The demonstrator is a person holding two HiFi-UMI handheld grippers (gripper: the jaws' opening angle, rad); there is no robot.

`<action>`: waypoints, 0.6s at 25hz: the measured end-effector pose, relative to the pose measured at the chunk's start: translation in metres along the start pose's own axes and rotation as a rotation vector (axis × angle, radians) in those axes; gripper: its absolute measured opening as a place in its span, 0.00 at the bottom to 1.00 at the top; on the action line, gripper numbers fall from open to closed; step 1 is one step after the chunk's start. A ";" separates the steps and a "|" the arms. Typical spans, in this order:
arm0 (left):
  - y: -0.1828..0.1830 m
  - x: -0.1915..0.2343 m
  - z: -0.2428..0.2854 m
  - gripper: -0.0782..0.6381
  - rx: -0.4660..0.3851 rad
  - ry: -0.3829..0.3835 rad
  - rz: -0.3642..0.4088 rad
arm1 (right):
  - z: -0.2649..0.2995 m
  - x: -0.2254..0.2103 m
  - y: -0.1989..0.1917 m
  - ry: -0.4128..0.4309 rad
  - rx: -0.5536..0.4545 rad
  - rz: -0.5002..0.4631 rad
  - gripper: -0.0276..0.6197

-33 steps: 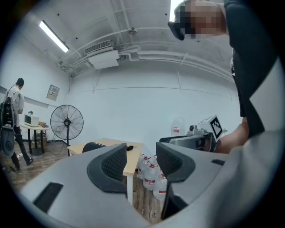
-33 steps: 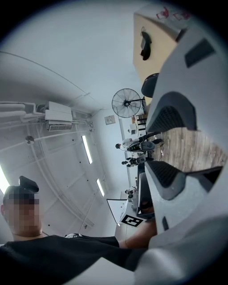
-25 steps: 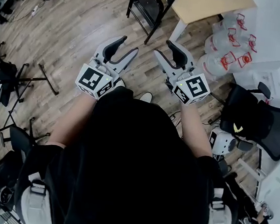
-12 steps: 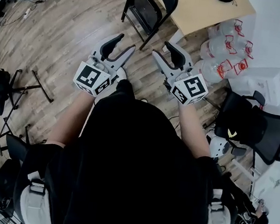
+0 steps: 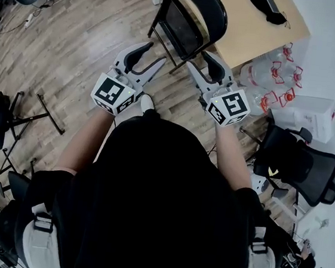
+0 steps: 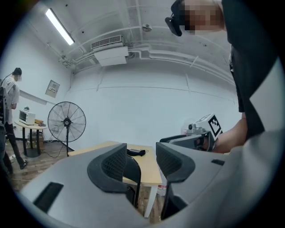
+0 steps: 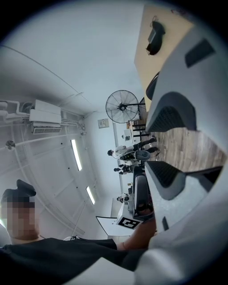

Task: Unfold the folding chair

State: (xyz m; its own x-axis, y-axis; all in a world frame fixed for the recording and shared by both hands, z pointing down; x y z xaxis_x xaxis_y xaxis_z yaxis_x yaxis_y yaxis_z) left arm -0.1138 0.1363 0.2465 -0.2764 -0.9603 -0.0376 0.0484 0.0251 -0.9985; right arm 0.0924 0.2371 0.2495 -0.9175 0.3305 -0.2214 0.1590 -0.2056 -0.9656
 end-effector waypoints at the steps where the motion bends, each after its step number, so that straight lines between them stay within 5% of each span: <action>1: -0.001 0.012 0.002 0.39 0.001 -0.003 -0.004 | 0.011 -0.002 0.001 -0.002 0.007 0.000 0.36; 15: -0.024 0.106 0.048 0.38 0.027 0.003 -0.060 | 0.092 -0.063 0.010 -0.085 0.036 0.021 0.36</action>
State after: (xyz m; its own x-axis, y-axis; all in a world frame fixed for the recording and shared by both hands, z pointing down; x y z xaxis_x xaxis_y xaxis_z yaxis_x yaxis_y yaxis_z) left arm -0.0983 0.0207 0.2682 -0.2823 -0.9591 0.0222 0.0575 -0.0400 -0.9975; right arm 0.1185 0.1297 0.2661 -0.9421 0.2464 -0.2274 0.1664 -0.2452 -0.9551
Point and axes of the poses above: the fingertips, and each gripper's own axes: z forward along the fingers, x to its left, y out of its top, the point moved 9 cm from there along -z, backward along the fingers, and after that the axes turned 7 degrees about z, right-handed, at the moved point
